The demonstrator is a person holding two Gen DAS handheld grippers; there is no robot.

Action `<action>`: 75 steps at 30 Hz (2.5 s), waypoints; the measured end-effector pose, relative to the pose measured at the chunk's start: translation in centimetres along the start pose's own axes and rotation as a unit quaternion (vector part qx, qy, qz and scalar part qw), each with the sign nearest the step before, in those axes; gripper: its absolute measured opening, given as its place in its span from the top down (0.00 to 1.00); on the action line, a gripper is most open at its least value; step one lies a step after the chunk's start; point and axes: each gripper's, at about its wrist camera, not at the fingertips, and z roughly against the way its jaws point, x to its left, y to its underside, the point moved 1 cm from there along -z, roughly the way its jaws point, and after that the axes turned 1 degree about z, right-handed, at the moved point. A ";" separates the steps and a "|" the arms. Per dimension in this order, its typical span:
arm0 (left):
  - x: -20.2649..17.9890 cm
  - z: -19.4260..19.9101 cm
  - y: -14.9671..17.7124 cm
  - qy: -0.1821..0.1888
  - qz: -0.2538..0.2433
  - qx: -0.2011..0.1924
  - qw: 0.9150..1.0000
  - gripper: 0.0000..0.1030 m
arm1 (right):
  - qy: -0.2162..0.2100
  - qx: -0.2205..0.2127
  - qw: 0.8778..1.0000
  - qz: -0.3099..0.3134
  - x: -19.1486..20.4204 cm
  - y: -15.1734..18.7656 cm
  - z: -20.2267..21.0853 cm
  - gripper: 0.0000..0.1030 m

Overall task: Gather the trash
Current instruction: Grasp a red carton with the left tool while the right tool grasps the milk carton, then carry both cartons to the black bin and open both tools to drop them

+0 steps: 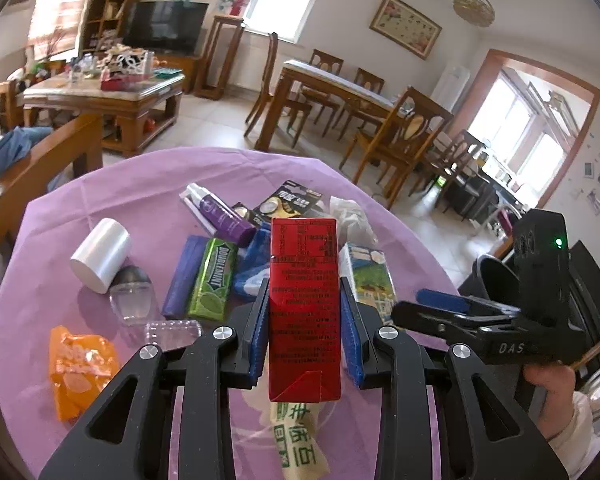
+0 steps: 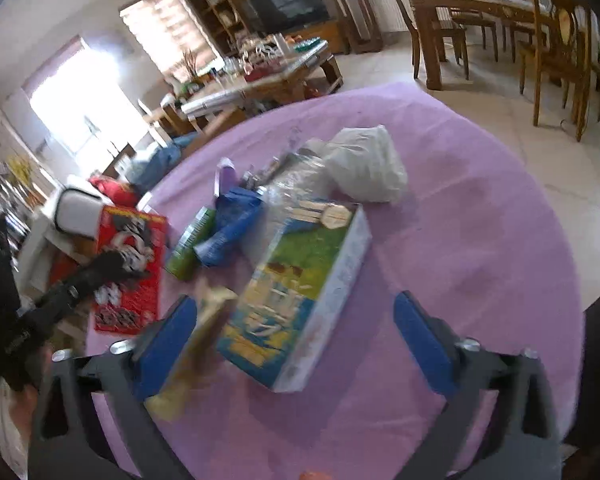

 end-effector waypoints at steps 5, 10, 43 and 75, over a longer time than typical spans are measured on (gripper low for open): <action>0.0 0.0 0.1 -0.004 0.003 0.002 1.000 0.70 | 0.050 0.020 0.998 0.035 2.3 -0.4 -3.2 0.29; 0.4 0.3 0.5 -0.005 0.007 0.002 1.000 0.70 | 0.069 0.015 0.996 0.045 2.0 -0.5 -3.3 0.37; -25.5 -11.4 1.1 0.228 -0.090 0.069 0.967 0.69 | 0.129 -0.297 0.940 -0.110 -21.4 7.9 27.0 0.54; -35.3 -18.0 5.8 0.216 -0.176 0.099 0.955 0.19 | 0.162 -0.279 0.923 -0.209 -29.8 12.8 26.7 0.18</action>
